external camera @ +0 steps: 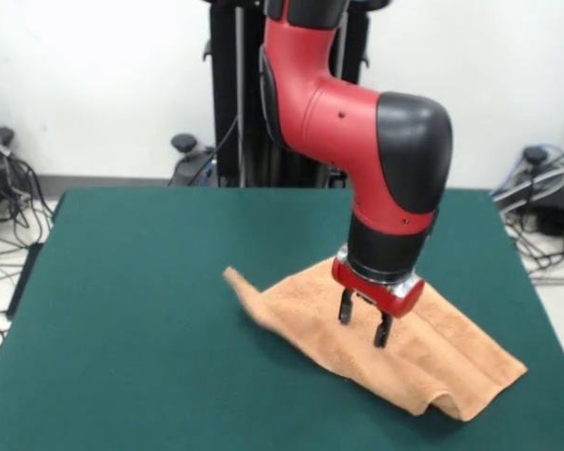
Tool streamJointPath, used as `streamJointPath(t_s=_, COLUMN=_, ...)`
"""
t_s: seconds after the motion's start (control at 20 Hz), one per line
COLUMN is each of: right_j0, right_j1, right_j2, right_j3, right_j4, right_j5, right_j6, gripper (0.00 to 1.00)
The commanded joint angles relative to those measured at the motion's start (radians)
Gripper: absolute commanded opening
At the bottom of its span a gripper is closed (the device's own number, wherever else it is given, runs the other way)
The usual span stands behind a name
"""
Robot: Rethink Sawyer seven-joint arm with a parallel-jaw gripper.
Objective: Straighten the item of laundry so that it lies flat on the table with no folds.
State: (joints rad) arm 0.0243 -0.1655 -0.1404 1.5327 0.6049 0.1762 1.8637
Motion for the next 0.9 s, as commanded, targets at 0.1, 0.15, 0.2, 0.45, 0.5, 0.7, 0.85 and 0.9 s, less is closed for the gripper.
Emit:
streamJointPath(t_s=0.1, right_j0=0.013, right_j1=0.043, right_j2=0.047, right_j3=0.035, right_j4=0.075, right_j5=-0.046, right_j6=0.293, gripper=1.0)
streamJointPath(t_s=0.15, right_j0=0.01, right_j1=0.041, right_j2=0.05, right_j3=0.04, right_j4=0.073, right_j5=-0.051, right_j6=0.291, gripper=1.0)
streamJointPath(t_s=0.2, right_j0=0.001, right_j1=0.04, right_j2=0.057, right_j3=0.045, right_j4=0.068, right_j5=-0.059, right_j6=0.284, gripper=1.0)
streamJointPath(t_s=0.45, right_j0=-0.048, right_j1=0.023, right_j2=0.1, right_j3=0.083, right_j4=0.031, right_j5=-0.099, right_j6=0.256, gripper=1.0)
streamJointPath(t_s=0.5, right_j0=-0.052, right_j1=0.021, right_j2=0.1, right_j3=0.085, right_j4=0.028, right_j5=-0.097, right_j6=0.252, gripper=1.0)
streamJointPath(t_s=0.7, right_j0=-0.084, right_j1=0.018, right_j2=0.102, right_j3=0.083, right_j4=0.001, right_j5=-0.081, right_j6=0.21, gripper=1.0)
streamJointPath(t_s=0.85, right_j0=-0.125, right_j1=0.02, right_j2=0.089, right_j3=0.079, right_j4=-0.037, right_j5=-0.061, right_j6=0.153, gripper=1.0)
streamJointPath(t_s=0.9, right_j0=-0.14, right_j1=0.019, right_j2=0.081, right_j3=0.077, right_j4=-0.052, right_j5=-0.05, right_j6=0.133, gripper=1.0)
